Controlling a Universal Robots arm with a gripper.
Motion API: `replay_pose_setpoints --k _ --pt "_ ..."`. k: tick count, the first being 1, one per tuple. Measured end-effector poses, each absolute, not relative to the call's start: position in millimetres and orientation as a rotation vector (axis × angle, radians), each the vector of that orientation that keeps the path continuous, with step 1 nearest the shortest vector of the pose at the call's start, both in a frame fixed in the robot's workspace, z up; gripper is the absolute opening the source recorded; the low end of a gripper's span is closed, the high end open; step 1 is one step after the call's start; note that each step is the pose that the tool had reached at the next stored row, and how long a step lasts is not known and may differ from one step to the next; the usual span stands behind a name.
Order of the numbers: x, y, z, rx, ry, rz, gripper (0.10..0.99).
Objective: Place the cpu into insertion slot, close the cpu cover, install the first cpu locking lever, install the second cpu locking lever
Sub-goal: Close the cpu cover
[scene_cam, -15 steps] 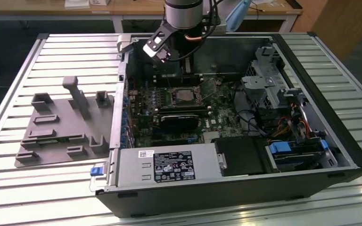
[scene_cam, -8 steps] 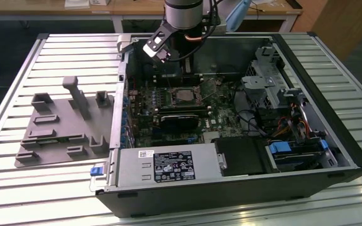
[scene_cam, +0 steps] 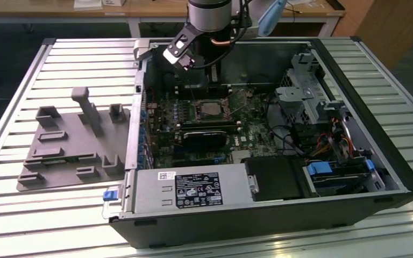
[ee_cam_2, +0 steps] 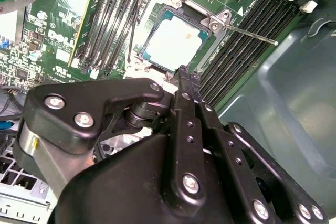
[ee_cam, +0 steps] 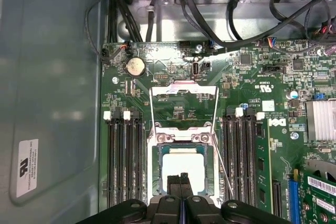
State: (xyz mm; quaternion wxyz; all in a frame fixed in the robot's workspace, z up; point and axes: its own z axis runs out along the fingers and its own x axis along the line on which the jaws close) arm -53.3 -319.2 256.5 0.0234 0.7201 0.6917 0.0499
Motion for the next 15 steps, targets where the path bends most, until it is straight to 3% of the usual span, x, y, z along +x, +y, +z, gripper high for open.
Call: replay_pose_setpoints --k 15 --pt "-33.1 -319.2 256.7 2.229 2.141 0.154 0.102"
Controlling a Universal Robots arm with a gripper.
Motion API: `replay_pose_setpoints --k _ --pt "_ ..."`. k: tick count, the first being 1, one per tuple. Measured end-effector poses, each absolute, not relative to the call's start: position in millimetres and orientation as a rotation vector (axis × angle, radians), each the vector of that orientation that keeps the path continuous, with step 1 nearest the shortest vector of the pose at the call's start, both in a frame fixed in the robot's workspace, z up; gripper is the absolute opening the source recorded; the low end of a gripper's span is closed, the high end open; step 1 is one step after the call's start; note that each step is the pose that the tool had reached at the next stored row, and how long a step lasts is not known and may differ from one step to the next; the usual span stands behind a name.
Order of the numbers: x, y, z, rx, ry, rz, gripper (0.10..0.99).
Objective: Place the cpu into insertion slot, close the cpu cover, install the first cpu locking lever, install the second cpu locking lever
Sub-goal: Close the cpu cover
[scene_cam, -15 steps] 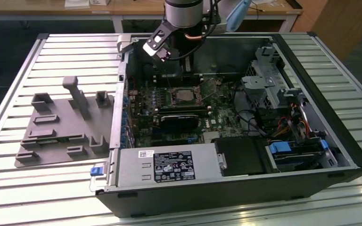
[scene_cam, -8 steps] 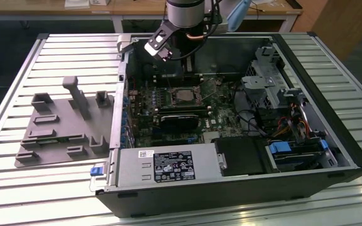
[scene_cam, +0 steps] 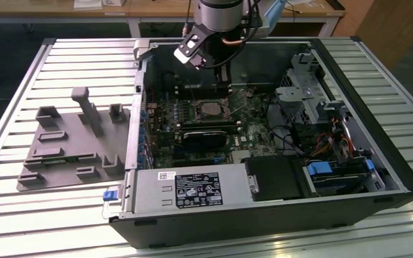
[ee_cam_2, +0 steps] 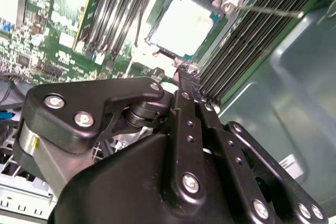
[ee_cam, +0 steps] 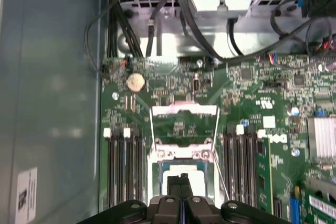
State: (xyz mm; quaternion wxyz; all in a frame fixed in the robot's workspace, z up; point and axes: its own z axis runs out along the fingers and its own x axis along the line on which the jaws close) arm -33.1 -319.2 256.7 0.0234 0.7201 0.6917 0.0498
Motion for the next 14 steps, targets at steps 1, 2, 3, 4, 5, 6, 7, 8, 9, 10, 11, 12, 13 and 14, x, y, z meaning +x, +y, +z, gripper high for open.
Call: replay_pose_setpoints --k 1,2,3,4,5,6,7,8,9,10,11,12,13,14 --pt "-30.8 -319.2 256.7 2.229 2.141 0.154 0.102" --pt "-28.5 -319.2 256.7 2.229 2.141 0.154 0.102" --pt "-26.0 -319.2 256.7 2.229 2.141 0.154 0.102" --pt "-23.7 -319.2 256.7 2.229 2.141 0.154 0.102" --pt "-21.4 -319.2 256.7 2.229 2.141 0.154 0.102" --pt "-19.2 -319.2 256.7 2.229 2.141 0.154 0.102" --pt "-17.1 -319.2 256.7 2.229 2.141 0.154 0.102" --pt "-14.9 -319.2 256.7 2.229 2.141 0.154 0.102" --pt "-12.6 -319.2 256.7 2.229 2.141 0.154 0.102" --pt "-10.1 -319.2 256.7 2.229 2.141 0.154 0.102" --pt "-7.9 -319.1 256.7 2.229 2.141 0.154 0.102" --pt "-5.7 -319.1 256.7 2.229 2.141 0.154 0.102" --pt "-3.3 -319.1 256.7 2.229 2.141 0.154 0.102" --pt "-0.7 -319.1 256.7 2.229 2.141 0.154 0.102"
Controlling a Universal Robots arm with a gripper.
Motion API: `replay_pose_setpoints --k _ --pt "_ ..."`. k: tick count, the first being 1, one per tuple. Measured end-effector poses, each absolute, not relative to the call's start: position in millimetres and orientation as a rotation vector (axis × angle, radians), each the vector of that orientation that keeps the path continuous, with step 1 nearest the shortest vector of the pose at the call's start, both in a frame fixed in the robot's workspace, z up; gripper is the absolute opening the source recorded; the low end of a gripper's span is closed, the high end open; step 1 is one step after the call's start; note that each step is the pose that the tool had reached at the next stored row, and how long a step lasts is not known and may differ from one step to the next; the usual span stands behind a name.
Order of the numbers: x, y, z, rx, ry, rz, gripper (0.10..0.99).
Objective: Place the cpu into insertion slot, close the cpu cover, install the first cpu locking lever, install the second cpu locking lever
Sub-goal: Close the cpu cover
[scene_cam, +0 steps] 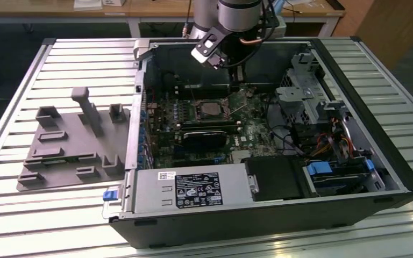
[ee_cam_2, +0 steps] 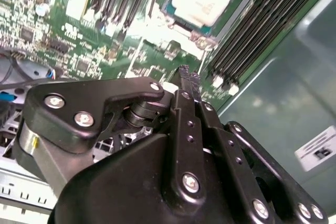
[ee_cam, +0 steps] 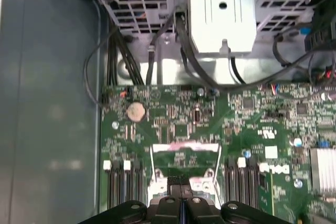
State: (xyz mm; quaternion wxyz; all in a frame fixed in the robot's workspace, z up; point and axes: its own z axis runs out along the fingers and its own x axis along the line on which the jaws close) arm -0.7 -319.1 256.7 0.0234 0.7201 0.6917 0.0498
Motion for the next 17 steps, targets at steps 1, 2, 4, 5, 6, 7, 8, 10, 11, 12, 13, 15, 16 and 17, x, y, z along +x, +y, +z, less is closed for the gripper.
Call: replay_pose_setpoints --k 1,2,4,5,6,7,8,10,11,12,13,15,16,17 --pt "1.9 -319.1 256.7 2.229 2.141 0.154 0.102" --pt "4.5 -319.1 256.7 2.229 2.141 0.154 0.102" --pt "9.8 -319.0 256.7 2.229 2.141 0.154 0.102" --pt "12.4 -319.0 256.7 2.229 2.141 0.154 0.102" --pt "15.0 -319.0 256.8 2.229 2.141 0.154 0.102" --pt "17.6 -318.9 256.8 2.229 2.141 0.154 0.102" --pt "20.3 -318.9 256.8 2.229 2.141 0.154 0.102" --pt "25.2 -318.9 256.7 2.229 2.141 0.154 0.102" --pt "27.5 -318.8 256.7 2.229 2.141 0.154 0.102" --pt "29.8 -318.8 256.6 2.229 2.141 0.154 0.102" --pt "32.0 -318.8 256.5 2.229 2.141 0.155 0.102" --pt "36.3 -318.8 256.5 2.229 2.141 0.154 0.102" --pt "38.3 -318.8 256.5 2.229 2.141 0.154 0.102" --pt "39.9 -318.8 256.4 2.229 2.141 0.154 0.102"
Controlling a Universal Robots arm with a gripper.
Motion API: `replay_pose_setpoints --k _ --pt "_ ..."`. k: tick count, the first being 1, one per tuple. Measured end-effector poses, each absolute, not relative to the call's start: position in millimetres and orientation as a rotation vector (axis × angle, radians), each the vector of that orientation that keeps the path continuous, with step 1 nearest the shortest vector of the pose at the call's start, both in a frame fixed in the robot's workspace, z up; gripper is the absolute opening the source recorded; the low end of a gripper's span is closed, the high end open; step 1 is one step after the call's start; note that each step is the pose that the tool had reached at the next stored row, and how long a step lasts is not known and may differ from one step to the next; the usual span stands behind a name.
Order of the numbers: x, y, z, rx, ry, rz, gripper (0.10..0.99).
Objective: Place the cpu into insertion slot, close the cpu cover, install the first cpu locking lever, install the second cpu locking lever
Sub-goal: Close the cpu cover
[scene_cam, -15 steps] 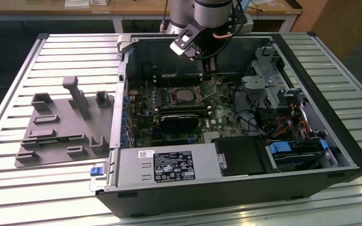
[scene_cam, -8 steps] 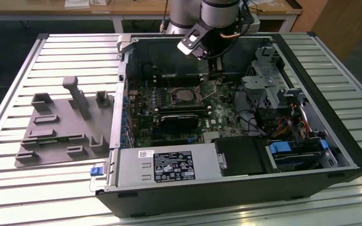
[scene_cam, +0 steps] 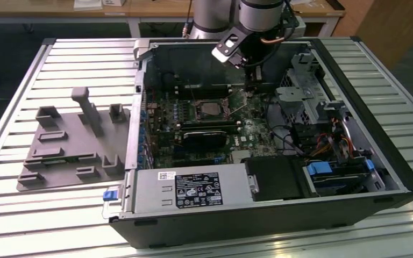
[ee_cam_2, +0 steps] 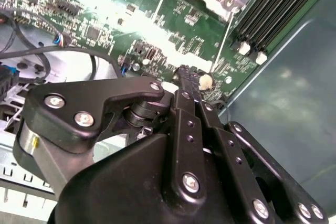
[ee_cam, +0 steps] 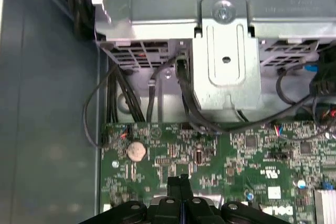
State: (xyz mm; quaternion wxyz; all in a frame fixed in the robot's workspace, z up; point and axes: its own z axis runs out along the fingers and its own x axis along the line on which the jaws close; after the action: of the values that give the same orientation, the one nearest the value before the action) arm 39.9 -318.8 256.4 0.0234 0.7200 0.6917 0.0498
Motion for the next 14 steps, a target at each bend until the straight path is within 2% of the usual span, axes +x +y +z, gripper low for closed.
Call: replay_pose_setpoints --k 14 --pt "50.5 -318.8 247.8 2.230 2.142 0.153 0.102"
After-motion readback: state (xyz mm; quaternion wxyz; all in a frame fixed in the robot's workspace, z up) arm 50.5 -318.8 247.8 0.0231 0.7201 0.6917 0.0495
